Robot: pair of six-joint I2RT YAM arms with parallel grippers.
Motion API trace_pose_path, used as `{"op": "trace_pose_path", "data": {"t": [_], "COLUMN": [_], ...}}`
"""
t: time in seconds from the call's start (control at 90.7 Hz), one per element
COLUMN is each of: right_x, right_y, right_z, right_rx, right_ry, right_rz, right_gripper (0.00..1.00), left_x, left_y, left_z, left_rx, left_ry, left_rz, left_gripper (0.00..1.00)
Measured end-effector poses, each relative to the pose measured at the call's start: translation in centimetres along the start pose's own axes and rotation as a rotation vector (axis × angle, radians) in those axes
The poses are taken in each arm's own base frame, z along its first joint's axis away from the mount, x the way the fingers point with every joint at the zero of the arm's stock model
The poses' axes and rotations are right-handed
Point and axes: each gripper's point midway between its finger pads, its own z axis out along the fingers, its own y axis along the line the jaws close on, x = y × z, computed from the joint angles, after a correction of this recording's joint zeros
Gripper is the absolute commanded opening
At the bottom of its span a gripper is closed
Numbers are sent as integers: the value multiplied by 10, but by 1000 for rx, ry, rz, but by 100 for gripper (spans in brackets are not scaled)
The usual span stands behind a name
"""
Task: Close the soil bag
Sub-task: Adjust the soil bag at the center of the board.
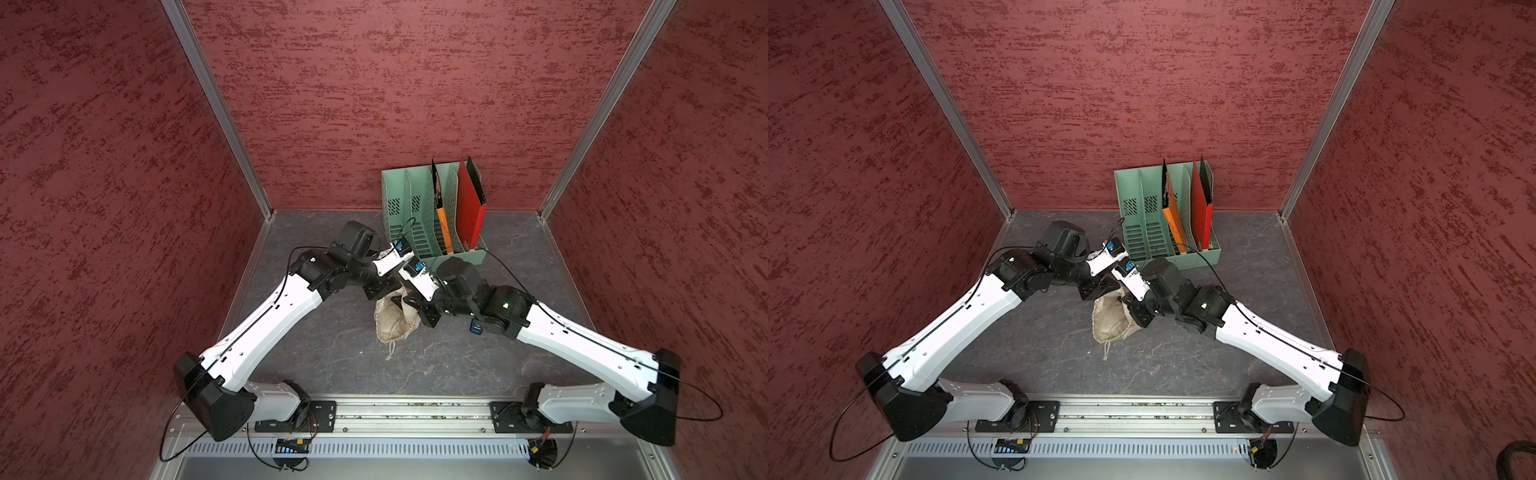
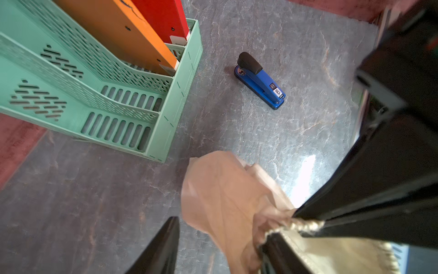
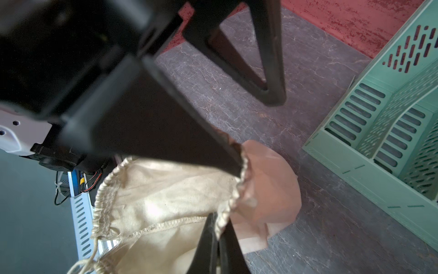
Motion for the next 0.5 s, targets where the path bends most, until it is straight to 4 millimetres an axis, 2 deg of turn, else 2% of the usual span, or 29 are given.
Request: {"op": "trace_pose_path", "data": {"t": [0.044,0.132,0.198,0.287,0.496], "right_x": [-1,-2,-1,1,14], "right_y": [0,-2,-3,-5,-16], "right_z": [-1,-3,-3,-4,-9], "right_rx": [3,11,18,33,105], "right_ry": [-4,-10,-7,0,40], "right_rz": [4,17,45,100,246], "right_gripper": [2,29,41,46,50], "left_x": [-1,-2,-2,-3,-14], "left_y": [-2,-5,-5,-7,-13], "left_z": [1,2,3,3,-3], "left_rx": [15,36,39,40,28], "left_ry": [4,11,14,12,-34], "left_rz": [1,1,-11,-35,-77], "left_gripper": [0,0,0,0,0]}}
